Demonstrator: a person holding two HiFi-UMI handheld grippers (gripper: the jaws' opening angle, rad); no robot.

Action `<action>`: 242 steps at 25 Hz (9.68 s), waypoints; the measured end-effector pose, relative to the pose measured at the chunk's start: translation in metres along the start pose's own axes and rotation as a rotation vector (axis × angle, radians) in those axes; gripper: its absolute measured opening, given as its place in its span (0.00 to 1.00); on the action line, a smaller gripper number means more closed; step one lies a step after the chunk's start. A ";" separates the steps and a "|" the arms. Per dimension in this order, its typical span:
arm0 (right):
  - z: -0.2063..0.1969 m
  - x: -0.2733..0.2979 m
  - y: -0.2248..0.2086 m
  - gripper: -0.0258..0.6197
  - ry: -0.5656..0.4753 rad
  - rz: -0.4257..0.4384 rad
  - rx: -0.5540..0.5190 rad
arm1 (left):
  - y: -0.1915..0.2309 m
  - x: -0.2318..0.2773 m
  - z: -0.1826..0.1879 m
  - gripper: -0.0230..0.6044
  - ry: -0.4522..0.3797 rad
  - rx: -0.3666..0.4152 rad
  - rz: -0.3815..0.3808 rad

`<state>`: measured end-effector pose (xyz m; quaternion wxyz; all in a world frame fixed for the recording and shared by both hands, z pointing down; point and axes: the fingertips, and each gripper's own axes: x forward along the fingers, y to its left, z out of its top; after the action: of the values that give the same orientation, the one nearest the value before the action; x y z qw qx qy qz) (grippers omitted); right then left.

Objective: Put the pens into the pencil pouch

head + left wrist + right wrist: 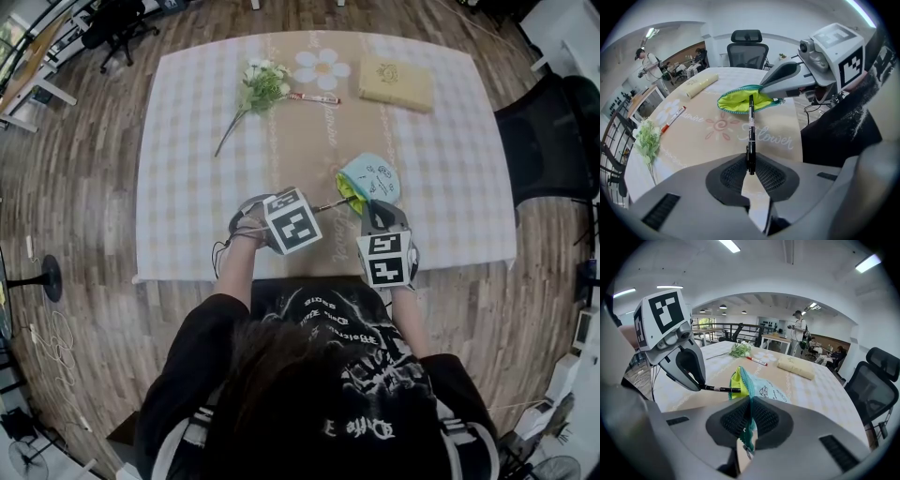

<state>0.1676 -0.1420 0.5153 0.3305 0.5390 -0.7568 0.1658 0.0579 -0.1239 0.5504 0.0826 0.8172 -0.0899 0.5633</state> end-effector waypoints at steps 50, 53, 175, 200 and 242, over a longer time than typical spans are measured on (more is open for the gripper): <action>0.016 0.018 0.005 0.07 -0.103 0.214 0.083 | 0.033 -0.008 0.089 0.51 -0.477 -0.266 -0.189; 0.026 0.022 -0.002 0.07 -0.116 0.192 0.101 | 0.049 -0.017 0.081 0.51 -0.489 -0.255 -0.170; 0.015 0.022 0.034 0.07 -0.127 0.078 0.098 | 0.060 -0.018 -0.038 0.16 0.160 0.149 0.147; 0.021 0.019 0.062 0.07 -0.118 0.135 -0.019 | 0.041 -0.002 0.000 0.16 0.040 0.121 0.155; 0.032 0.004 0.074 0.08 -0.212 0.279 0.045 | 0.033 -0.021 0.042 0.40 -0.430 -0.209 -0.060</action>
<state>0.0881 -0.1370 0.5022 0.2106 0.4506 -0.8509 0.1691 0.0808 -0.1645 0.5174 0.1622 0.9078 -0.1386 0.3611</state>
